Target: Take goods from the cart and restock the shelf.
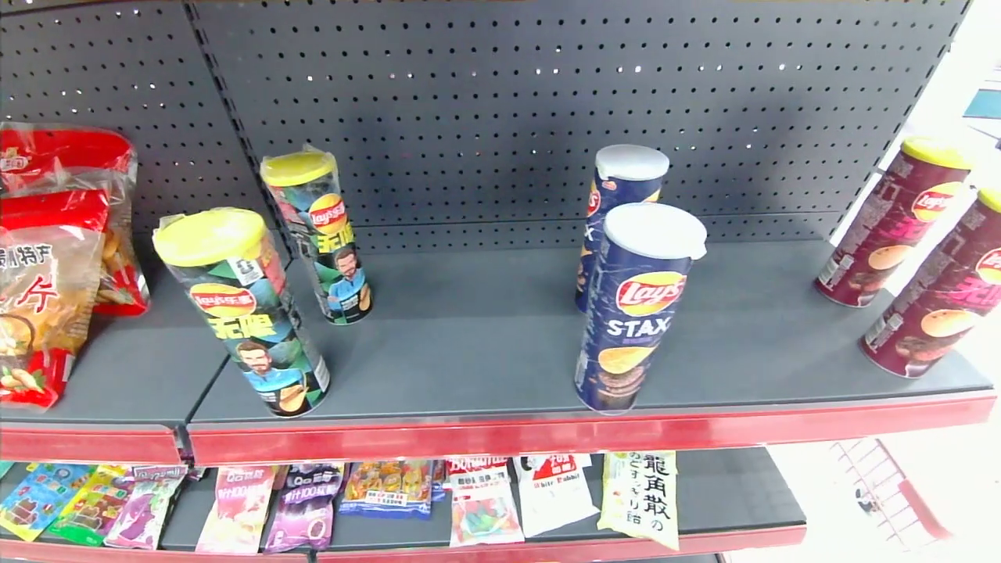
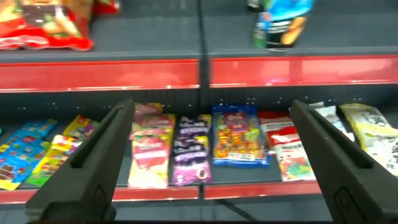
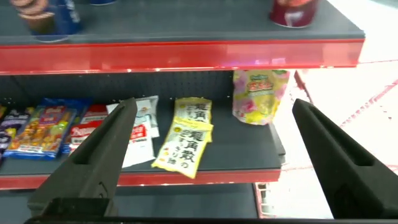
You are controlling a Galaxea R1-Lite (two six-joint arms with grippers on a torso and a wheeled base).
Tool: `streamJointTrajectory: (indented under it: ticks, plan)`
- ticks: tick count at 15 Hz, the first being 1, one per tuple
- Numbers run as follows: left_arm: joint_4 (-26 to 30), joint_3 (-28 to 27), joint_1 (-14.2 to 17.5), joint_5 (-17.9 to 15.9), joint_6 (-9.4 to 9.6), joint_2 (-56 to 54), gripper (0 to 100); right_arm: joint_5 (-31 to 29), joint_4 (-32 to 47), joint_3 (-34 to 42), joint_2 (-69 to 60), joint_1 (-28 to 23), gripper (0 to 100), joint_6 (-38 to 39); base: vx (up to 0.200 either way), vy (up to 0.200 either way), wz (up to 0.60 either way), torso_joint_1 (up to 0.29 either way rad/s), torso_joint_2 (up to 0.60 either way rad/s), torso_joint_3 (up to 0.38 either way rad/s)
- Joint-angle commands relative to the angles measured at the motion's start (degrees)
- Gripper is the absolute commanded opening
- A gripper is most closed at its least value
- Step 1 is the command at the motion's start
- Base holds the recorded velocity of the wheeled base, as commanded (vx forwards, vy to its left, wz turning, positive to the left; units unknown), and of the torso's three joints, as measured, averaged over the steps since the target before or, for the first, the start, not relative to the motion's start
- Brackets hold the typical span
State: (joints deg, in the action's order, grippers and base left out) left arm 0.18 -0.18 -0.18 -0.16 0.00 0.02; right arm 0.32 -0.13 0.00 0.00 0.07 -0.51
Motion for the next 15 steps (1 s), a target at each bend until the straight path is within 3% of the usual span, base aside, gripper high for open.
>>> streamJointTrajectory:
  ticks: [1,7,15]
  plan:
    - [-0.01,0.01,0.01,-0.02,-0.09,-0.02,100,0.03,-0.04,0.0,0.09,0.01,100,-0.02,0.0,-0.2,0.0,0.002,0.0,0.002]
    - [-0.01,0.01,0.01,-0.02,-0.09,-0.02,100,0.03,-0.04,0.0,0.09,0.01,100,-0.02,0.0,-0.2,0.0,0.005,0.01,0.004]
    - [-0.01,0.01,0.01,-0.02,-0.09,-0.02,100,-0.05,-0.04,0.0,0.09,0.01,100,-0.02,0.0,0.0,0.0,0.0,0.0,0.0]
